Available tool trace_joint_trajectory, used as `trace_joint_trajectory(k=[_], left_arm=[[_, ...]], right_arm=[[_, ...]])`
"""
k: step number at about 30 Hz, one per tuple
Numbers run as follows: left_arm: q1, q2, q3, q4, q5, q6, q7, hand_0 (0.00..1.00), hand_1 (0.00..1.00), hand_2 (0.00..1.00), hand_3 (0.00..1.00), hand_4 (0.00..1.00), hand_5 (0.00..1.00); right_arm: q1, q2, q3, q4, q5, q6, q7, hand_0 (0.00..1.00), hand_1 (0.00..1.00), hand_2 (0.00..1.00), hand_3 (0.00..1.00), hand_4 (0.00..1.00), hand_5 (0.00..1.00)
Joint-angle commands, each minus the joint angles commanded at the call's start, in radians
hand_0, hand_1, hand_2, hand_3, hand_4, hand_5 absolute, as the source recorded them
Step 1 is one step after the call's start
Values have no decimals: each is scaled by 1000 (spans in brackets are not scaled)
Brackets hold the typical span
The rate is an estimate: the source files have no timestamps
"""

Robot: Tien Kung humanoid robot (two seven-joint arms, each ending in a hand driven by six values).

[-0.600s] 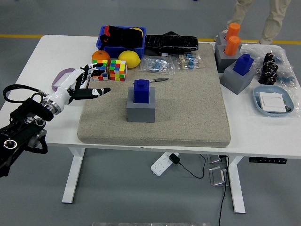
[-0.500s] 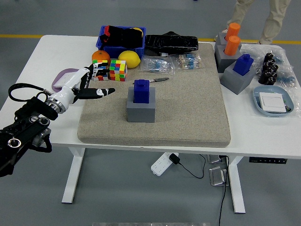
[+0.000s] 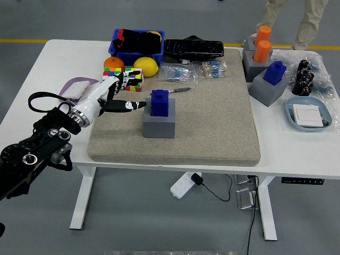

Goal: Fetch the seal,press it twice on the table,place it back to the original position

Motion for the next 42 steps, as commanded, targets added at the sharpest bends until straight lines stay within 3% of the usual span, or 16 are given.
trace_joint_trajectory(k=[24, 33, 34, 42], left_arm=[[-9, -85, 35, 45, -25, 20, -6, 942, 833, 773, 862, 950, 113], [-12, -102, 43, 69, -30, 25, -10, 939, 827, 772, 850, 951, 95], [-12, -103, 44, 70, -30, 25, -10, 935, 806, 767, 842, 925, 2], [-10, -110, 58, 80, -34, 31, -11, 930, 795, 755, 834, 903, 2]], right_arm=[[0, 4, -12, 0, 4, 2, 1, 773, 687, 685, 689, 816, 574], [1, 3, -21, 1, 5, 3, 2, 774, 687, 685, 689, 816, 575], [1, 3, -22, 1, 5, 3, 2, 774, 687, 685, 689, 817, 575], [0, 2, -31, 1, 8, 4, 3, 774, 687, 684, 689, 817, 575]])
